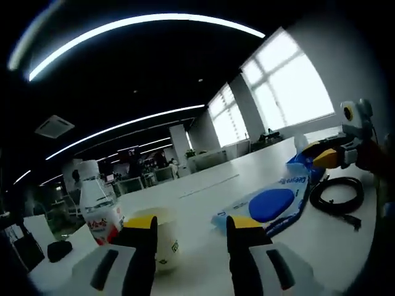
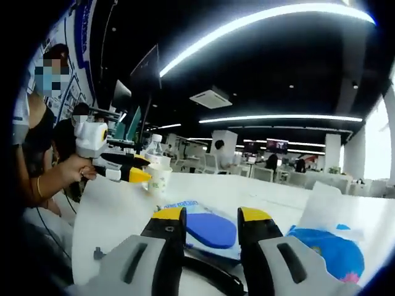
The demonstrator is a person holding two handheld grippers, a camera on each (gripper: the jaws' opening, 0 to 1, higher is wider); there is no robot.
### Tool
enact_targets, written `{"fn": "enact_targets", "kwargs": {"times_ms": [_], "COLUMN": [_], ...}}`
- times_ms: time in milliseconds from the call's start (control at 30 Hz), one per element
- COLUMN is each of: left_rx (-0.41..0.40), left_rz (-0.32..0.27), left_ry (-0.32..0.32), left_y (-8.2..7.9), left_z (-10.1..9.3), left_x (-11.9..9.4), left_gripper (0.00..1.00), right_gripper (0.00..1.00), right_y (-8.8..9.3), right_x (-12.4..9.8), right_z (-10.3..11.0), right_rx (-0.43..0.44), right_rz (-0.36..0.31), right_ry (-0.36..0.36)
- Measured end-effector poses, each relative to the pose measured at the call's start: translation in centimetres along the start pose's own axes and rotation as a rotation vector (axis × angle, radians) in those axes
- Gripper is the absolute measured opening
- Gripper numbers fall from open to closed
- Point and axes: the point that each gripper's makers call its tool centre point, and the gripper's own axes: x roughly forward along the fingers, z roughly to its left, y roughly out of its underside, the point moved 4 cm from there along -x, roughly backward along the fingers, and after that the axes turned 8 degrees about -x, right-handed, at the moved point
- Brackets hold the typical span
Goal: Arrange the tabletop items into an orderly group along one side of the table until the central work area is clear of visible clutter.
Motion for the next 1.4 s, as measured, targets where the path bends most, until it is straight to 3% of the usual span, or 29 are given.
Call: {"fn": "enact_targets", "kwargs": {"times_ms": [300,467,900,1233,1400], "left_rx": [0.005,-0.020,-0.063,-0.096,-0.103], "left_rz": [0.036,0.047,0.084,0.124,0.142], "left_ry": [-0.083,-0.092,-0.055,0.033,0.042], "left_y": [0.6,1.1,2.2,3.2,3.6], "left_z": [2.5,2.8,2.6,1.7,2.0], "left_x": [0.8,1.4,2.5,3.3,3.8], "left_gripper": [0.50,0.50,0.50,0.48,0.48], "right_gripper": [0.29,0.28,0.27,0.26,0.26], "right_y": [-0.6,-0.3,-0.2,-0.3,-0.3], "right_x": [0.1,0.1,0.0,-0.1,-0.1], "right_z": [-0.2,-0.2,0.0,-0.1,-0.3], "right_rx": [-0.045,-0.032,-0.032,-0.036,-0.035], "right_rz": [-0.054,-0.041,-0.037,-0.034,-0.035], "right_ry": [0.022,0.016,0.014,0.022,0.032]}}
